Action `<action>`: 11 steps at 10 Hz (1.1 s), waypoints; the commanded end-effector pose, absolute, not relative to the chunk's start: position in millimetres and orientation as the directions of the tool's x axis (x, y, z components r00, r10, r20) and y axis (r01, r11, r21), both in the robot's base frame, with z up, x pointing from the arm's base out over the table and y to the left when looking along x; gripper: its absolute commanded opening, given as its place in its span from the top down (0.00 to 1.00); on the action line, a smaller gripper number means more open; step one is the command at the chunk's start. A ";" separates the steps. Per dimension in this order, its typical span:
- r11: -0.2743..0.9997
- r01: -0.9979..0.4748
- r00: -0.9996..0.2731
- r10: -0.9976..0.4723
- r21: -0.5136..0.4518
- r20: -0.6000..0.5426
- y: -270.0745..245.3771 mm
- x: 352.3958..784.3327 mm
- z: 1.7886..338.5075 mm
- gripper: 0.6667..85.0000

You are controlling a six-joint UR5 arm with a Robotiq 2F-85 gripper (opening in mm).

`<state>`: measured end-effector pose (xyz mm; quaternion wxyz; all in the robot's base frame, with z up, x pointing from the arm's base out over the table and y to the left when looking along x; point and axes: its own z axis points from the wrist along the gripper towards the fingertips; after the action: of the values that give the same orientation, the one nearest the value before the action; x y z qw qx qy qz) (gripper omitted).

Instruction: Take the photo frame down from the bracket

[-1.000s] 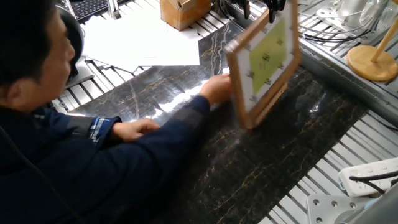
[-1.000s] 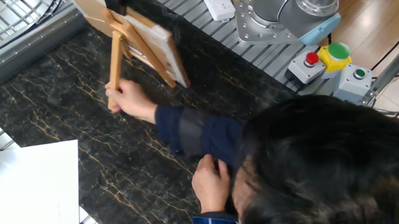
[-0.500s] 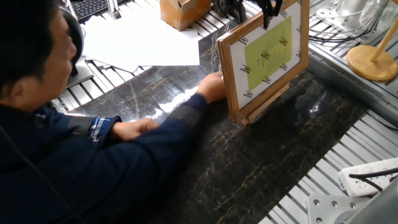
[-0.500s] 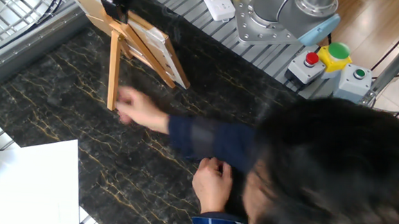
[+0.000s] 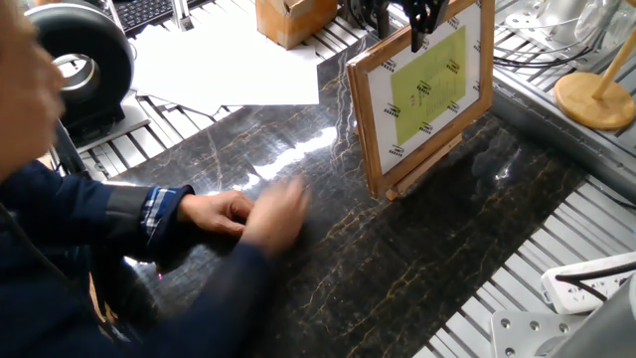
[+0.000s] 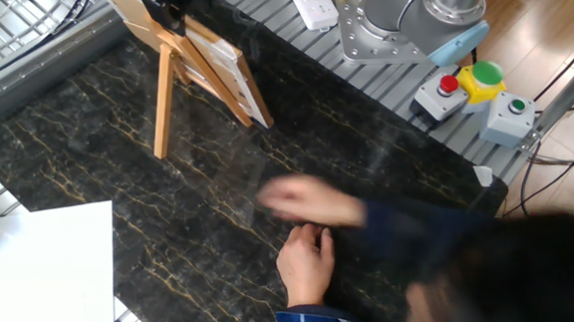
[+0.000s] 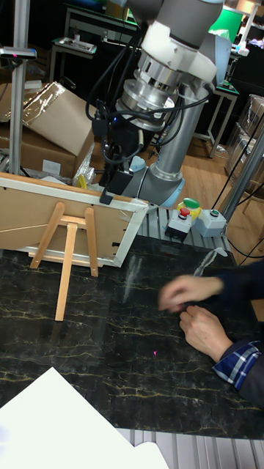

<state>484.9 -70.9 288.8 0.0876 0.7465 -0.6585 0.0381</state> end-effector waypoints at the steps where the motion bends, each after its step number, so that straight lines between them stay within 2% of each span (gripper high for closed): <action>1: -0.067 -0.996 0.077 -0.982 0.066 0.170 -70.3 485.6 289.4 0.37; 4: 0.009 -0.996 0.007 -0.984 0.085 0.180 -69.4 481.3 290.3 0.37; 5: 0.044 -0.992 -0.022 -0.983 0.117 0.183 -69.1 471.4 291.3 0.37; 7: 0.068 -0.987 -0.033 -0.972 0.146 0.235 -81.6 462.3 295.3 0.36; 9: 0.077 -0.991 -0.037 -0.946 0.112 0.321 -104.2 469.4 300.6 0.36; 11: 0.061 -0.996 -0.036 -0.939 0.064 0.341 -110.3 482.5 301.3 0.36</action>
<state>473.4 -100.3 297.9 0.1472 0.6821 -0.7130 0.0688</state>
